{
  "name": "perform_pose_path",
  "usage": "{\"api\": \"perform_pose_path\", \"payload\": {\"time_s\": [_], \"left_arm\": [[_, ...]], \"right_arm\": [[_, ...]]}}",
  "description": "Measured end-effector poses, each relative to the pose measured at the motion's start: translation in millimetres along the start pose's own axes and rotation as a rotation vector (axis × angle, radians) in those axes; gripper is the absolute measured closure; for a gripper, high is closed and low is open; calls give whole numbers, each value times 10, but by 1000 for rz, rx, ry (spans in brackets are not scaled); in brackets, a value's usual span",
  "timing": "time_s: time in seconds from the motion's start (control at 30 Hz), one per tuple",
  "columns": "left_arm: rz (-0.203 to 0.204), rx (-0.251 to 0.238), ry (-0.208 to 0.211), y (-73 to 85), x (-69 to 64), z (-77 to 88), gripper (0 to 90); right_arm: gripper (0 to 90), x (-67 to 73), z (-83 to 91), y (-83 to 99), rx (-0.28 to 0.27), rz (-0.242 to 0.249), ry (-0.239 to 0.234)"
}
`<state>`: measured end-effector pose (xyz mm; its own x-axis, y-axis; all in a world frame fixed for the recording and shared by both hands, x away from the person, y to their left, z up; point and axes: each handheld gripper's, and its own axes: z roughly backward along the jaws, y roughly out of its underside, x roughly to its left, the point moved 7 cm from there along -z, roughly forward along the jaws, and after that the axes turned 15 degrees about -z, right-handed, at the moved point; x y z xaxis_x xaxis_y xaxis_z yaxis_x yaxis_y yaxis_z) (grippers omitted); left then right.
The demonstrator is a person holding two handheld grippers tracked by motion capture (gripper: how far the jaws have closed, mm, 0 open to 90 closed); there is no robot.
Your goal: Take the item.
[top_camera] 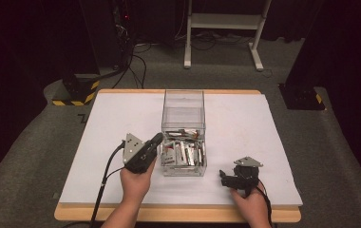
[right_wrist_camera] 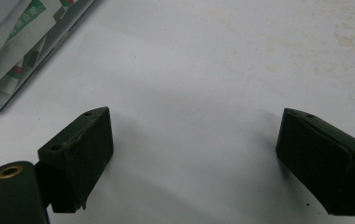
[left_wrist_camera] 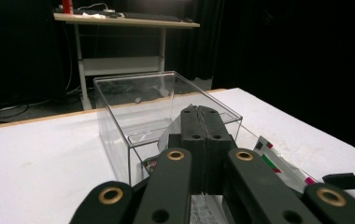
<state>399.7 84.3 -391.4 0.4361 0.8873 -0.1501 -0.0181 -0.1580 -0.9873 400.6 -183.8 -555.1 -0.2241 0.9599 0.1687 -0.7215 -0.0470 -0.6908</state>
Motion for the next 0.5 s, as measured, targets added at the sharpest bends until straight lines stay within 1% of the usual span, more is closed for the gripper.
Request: {"api": "perform_pose_path", "payload": {"time_s": [0.17, 0.2, 0.37, 0.5], "left_arm": [[4, -12, 7, -58, -2, 23, 900], [11, -16, 8, -71, -2, 26, 900], [13, -25, 7, -113, 22, 59, 900], [6, -25, 11, -122, 31, 76, 900]], "right_arm": [[109, 0, 0, 0, 0, 0, 0], [110, 0, 0, 0, 0, 0, 0], [110, 0, 0, 0, 0, 0, 0], [110, 0, 0, 0, 0, 0, 0]]}}
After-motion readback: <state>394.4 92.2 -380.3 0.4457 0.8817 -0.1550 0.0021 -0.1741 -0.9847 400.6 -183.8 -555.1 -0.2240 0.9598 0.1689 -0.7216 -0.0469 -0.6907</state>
